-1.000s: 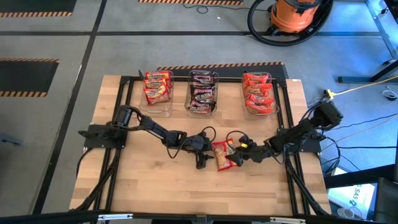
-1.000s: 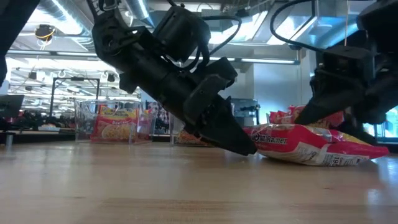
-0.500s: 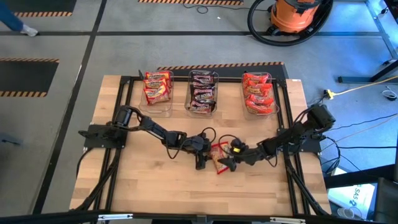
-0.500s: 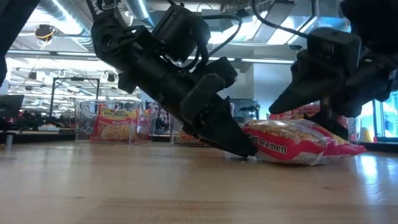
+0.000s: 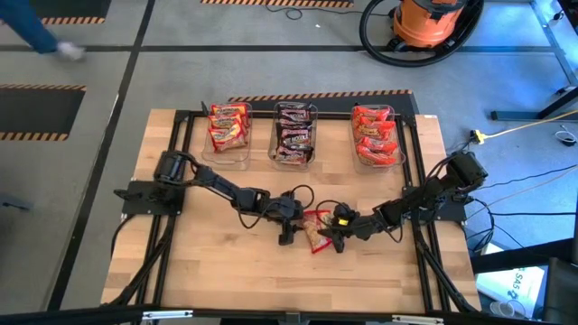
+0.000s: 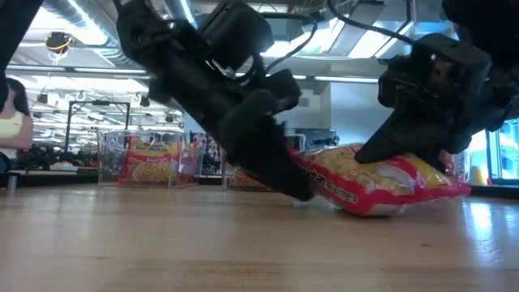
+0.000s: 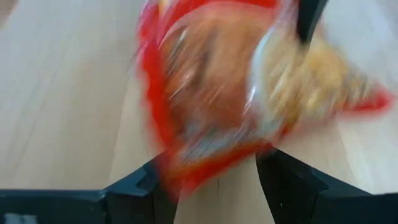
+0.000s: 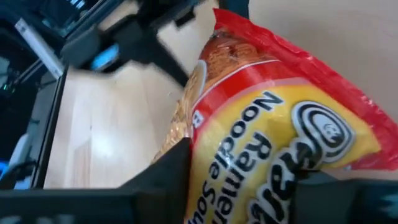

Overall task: Sort Maruchan noodles
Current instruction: Put the red noodle pack into the left transparent bin

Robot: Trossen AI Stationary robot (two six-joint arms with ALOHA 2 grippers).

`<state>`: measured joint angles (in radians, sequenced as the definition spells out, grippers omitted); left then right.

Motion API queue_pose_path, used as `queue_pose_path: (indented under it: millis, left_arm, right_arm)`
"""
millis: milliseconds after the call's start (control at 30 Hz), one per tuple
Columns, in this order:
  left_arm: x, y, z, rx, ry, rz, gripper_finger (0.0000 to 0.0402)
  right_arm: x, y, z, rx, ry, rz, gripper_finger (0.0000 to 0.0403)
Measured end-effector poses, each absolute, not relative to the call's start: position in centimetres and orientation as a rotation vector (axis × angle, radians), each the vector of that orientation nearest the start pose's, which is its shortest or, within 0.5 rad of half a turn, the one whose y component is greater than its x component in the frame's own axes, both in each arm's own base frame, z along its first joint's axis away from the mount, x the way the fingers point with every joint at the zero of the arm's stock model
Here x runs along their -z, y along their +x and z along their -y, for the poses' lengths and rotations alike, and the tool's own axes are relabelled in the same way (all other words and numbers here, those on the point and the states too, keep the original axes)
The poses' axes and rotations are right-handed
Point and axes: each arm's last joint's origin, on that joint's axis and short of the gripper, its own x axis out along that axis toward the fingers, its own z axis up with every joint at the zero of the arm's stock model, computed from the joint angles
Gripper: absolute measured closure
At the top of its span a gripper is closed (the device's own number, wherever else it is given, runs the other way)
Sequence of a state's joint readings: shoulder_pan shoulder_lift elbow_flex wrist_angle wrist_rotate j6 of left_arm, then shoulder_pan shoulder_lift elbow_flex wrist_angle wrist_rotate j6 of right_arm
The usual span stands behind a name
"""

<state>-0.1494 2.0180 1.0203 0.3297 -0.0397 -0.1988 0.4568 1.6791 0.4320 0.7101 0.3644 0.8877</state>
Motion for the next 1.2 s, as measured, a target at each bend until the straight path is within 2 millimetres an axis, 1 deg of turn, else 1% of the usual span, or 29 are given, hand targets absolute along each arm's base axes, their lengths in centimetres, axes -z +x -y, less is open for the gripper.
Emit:
queue_pose_path:
  millis: [167, 267, 300, 367, 467, 567, 667, 800, 900, 1000, 1100, 1200]
  left_arm:
    - [-13.1, 37.3, 6.0, 0.04, -0.09, -0.769, 0.0209]
    - [-14.6, 36.2, 6.5, 0.057, -0.078, -0.766, 0.0209]
    - [-15.0, 35.5, 6.7, 0.062, -0.073, -0.773, 0.0209]
    - [-16.0, 34.5, 7.1, 0.073, -0.064, -0.742, 0.0209]
    - [-16.9, 32.3, 7.5, 0.065, -0.046, -0.696, 0.0209]
    - [-17.3, 30.3, 7.7, 0.038, -0.023, -0.603, 0.0209]
    - [-17.3, 29.0, 7.8, 0.02, -0.024, -0.519, 0.0209]
    - [-17.6, 28.8, 7.9, 0.023, -0.057, -0.443, 0.0209]
    - [-17.9, 29.0, 7.9, -0.007, -0.076, -0.428, 0.0209]
    - [-18.2, 29.2, 8.1, -0.009, -0.036, -0.415, 0.0209]
    - [-19.0, 29.6, 8.4, 0.035, -0.049, -0.398, 0.0209]
    - [-19.8, 30.1, 8.6, 0.047, -0.051, -0.4, 0.0197]
  right_arm:
    - [-10.7, 24.4, -10.9, 0.099, 0.566, -0.483, 0.0315]
    - [-11.3, 25.0, -11.2, 0.072, 0.502, -0.47, 0.0335]
    - [-11.5, 25.2, -11.3, 0.057, 0.473, -0.466, 0.0339]
    - [-12.1, 25.9, -11.6, 0.035, 0.403, -0.458, 0.0344]
    - [-13.2, 27.1, -12.3, -0.004, 0.28, -0.466, 0.0344]
    - [-14.4, 28.4, -12.9, -0.001, 0.136, -0.525, 0.0344]
    - [-15.9, 29.6, -13.3, 0.061, -0.012, -0.6, 0.0346]
    - [-18.0, 30.6, -13.6, 0.115, -0.118, -0.655, 0.0345]
    - [-18.9, 31.0, -13.7, 0.118, -0.164, -0.673, 0.0345]
    - [-19.1, 31.1, -13.7, 0.117, -0.175, -0.676, 0.0346]
    - [-18.9, 31.0, -13.7, 0.119, -0.186, -0.693, 0.0346]
    - [-18.7, 31.0, -13.7, 0.121, -0.188, -0.706, 0.0345]
